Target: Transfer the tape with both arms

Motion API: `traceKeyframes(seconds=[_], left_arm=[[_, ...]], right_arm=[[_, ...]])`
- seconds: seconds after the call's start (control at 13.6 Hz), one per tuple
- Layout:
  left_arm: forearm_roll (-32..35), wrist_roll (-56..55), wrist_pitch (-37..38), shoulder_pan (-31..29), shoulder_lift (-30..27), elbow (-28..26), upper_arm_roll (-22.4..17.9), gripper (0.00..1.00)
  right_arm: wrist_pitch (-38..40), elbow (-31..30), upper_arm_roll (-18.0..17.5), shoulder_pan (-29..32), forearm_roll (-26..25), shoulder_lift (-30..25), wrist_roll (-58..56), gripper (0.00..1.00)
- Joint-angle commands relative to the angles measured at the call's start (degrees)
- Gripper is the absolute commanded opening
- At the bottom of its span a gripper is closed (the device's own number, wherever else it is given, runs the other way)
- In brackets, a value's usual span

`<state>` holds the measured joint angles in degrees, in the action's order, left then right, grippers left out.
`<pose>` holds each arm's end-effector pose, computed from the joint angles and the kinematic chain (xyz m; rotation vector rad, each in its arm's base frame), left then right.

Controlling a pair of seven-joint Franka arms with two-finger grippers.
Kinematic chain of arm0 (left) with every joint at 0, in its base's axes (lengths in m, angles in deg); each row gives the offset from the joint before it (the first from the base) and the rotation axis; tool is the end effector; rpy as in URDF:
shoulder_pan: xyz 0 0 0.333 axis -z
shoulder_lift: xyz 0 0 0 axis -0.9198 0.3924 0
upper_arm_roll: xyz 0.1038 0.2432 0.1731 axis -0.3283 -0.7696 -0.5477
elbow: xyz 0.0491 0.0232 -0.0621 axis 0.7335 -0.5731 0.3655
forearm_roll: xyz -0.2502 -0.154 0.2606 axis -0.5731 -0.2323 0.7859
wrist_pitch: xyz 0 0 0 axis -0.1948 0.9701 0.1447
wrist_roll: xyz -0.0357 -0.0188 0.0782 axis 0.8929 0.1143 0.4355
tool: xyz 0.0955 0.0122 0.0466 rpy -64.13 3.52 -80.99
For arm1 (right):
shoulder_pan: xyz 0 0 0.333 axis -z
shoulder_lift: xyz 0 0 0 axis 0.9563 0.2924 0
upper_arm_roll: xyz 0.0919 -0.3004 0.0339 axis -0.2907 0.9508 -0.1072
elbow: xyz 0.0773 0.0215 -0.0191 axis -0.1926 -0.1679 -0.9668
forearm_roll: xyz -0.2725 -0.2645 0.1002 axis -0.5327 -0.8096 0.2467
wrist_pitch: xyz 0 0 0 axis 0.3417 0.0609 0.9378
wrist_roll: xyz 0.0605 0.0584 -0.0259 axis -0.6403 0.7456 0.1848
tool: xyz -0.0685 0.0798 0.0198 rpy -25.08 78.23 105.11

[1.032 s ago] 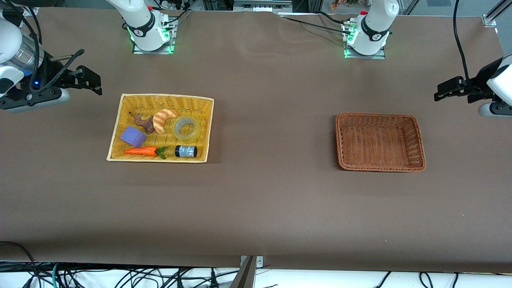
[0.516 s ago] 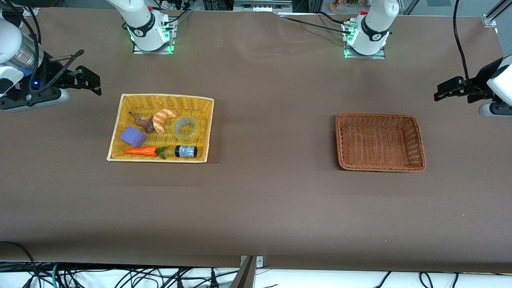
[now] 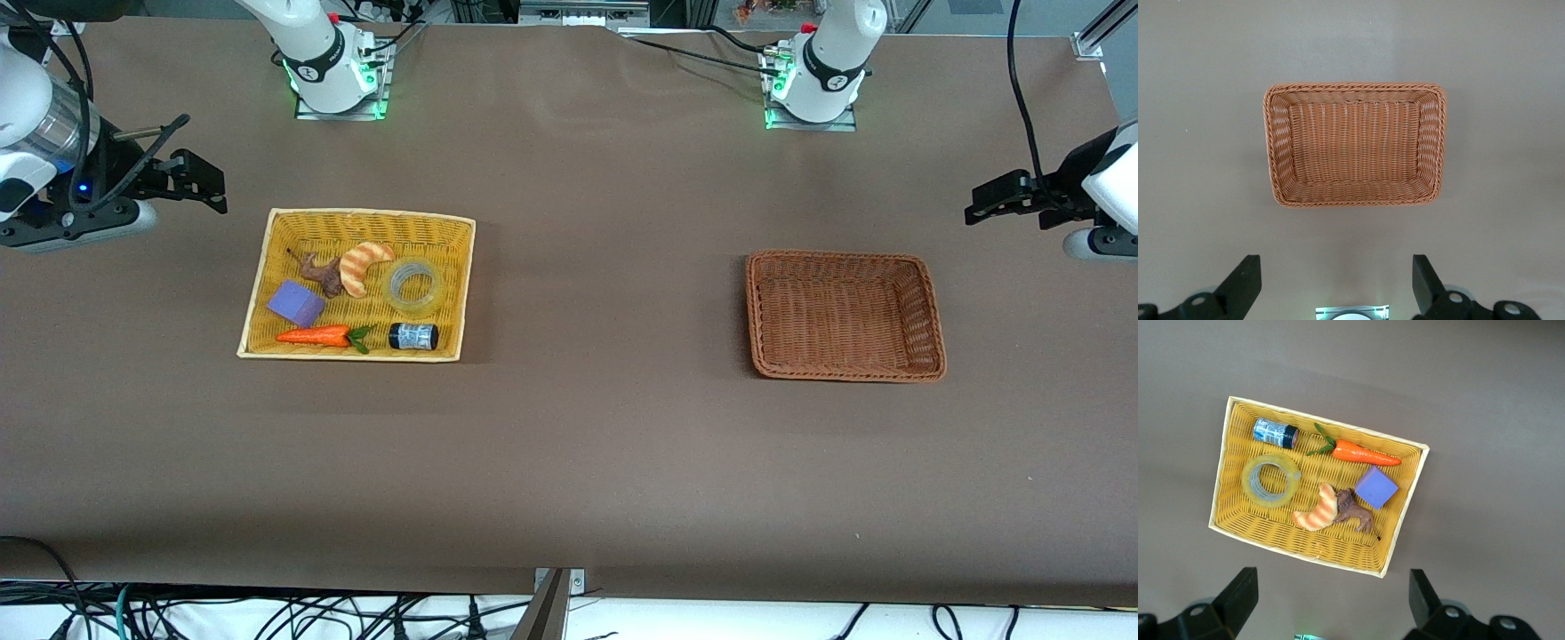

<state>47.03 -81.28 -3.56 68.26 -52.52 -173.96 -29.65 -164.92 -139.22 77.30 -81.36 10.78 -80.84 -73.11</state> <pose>0.5609 0.0163 0.5919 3.0797 -0.0304 -0.2554 0.5597 0.0748 0.5986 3.1182 0.3585 -0.1278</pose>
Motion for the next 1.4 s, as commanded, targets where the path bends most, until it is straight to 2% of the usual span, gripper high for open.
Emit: traceKeyframes(seconds=[0.0,0.37,0.66,0.81,1.03,1.18,1.33], left_arm=[[0.1,-0.5,-0.4,-0.1,0.1,0.3,0.2,1.0],[0.1,-0.5,-0.4,-0.1,0.1,0.3,0.2,1.0],[0.1,-0.5,-0.4,0.0,0.1,0.3,0.2,1.0],[0.1,-0.5,-0.4,0.0,0.1,0.3,0.2,1.0],[0.1,-0.5,-0.4,-0.1,0.1,0.3,0.2,1.0],[0.1,-0.5,-0.4,-0.1,0.1,0.3,0.2,1.0],[0.1,-0.5,-0.4,-0.1,0.1,0.3,0.2,1.0]], right_arm=[[0.6,0.1,-0.8,0.9,-0.2,0.3,-1.0,1.0],[0.7,-0.4,-1.0,0.4,-0.1,0.6,-0.2,1.0],[-1.8,-2.2,-1.1,-1.7,0.2,4.3,3.2,1.0],[-8.1,-8.7,-1.3,-3.6,0.2,3.9,7.6,1.0],[-19.6,-19.4,-4.3,-3.8,0.2,3.9,13.1,1.0],[-32.1,-28.6,-6.8,-3.8,-0.1,4.5,17.1,1.0],[-39.5,-31.1,-6.9,-4.0,-0.2,8.5,17.2,1.0]])
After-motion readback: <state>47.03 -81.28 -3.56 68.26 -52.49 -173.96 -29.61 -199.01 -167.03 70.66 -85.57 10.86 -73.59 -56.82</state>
